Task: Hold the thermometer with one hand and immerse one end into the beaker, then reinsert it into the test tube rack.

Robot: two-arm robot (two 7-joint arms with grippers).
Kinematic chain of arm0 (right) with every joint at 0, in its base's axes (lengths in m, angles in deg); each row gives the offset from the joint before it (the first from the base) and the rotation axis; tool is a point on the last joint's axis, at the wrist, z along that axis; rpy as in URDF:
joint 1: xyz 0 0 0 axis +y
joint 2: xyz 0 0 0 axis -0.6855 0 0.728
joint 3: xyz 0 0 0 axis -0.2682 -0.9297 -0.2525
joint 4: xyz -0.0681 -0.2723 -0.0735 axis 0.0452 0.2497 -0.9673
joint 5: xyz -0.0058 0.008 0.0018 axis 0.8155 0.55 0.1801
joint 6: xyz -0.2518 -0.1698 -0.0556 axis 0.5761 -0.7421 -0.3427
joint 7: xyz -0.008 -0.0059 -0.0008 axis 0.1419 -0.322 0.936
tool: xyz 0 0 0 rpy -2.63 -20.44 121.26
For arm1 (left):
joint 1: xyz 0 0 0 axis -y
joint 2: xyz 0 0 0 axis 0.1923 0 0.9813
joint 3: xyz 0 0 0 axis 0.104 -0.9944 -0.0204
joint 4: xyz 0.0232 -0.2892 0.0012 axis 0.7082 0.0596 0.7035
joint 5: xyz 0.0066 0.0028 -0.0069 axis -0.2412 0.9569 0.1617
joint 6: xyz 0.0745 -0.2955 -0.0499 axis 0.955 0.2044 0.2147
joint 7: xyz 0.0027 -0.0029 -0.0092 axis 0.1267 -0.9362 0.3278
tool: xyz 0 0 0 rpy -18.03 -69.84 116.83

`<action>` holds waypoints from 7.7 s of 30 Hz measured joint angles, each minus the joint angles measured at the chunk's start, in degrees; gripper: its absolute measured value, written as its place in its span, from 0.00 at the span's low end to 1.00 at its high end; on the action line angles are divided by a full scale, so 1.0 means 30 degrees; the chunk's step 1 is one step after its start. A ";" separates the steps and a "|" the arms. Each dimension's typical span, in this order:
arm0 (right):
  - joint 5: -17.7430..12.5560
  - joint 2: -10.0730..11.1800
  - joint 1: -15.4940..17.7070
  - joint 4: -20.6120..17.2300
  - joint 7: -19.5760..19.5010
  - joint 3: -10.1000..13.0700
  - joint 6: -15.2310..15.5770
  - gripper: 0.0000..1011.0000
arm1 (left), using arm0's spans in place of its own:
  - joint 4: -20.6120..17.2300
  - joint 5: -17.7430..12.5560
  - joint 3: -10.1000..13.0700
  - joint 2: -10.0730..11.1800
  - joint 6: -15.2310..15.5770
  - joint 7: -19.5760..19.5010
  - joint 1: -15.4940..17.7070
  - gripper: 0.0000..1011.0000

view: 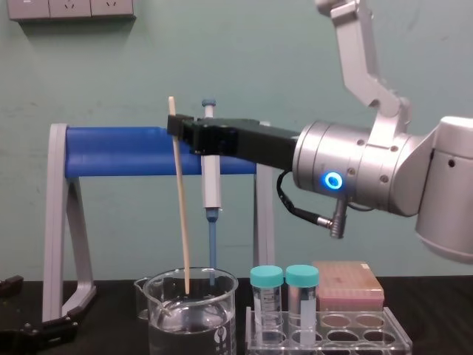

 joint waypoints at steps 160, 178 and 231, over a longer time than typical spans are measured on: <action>0.1160 -0.0492 0.0566 0.1046 0.0525 0.0433 0.0015 0.04 | 0.0000 0.0001 0.0001 0.0001 0.0000 0.0000 0.0001 0.99; 0.1159 -0.0493 0.0565 0.1046 0.0524 0.0434 0.0015 0.04 | 0.0000 0.0000 -0.0001 0.0000 0.0000 0.0000 0.0000 0.99; 0.0609 0.0090 0.1424 -0.2117 -0.0054 0.1268 0.0783 0.04 | 0.0000 0.0000 0.0001 0.0000 0.0000 0.0000 0.0001 0.99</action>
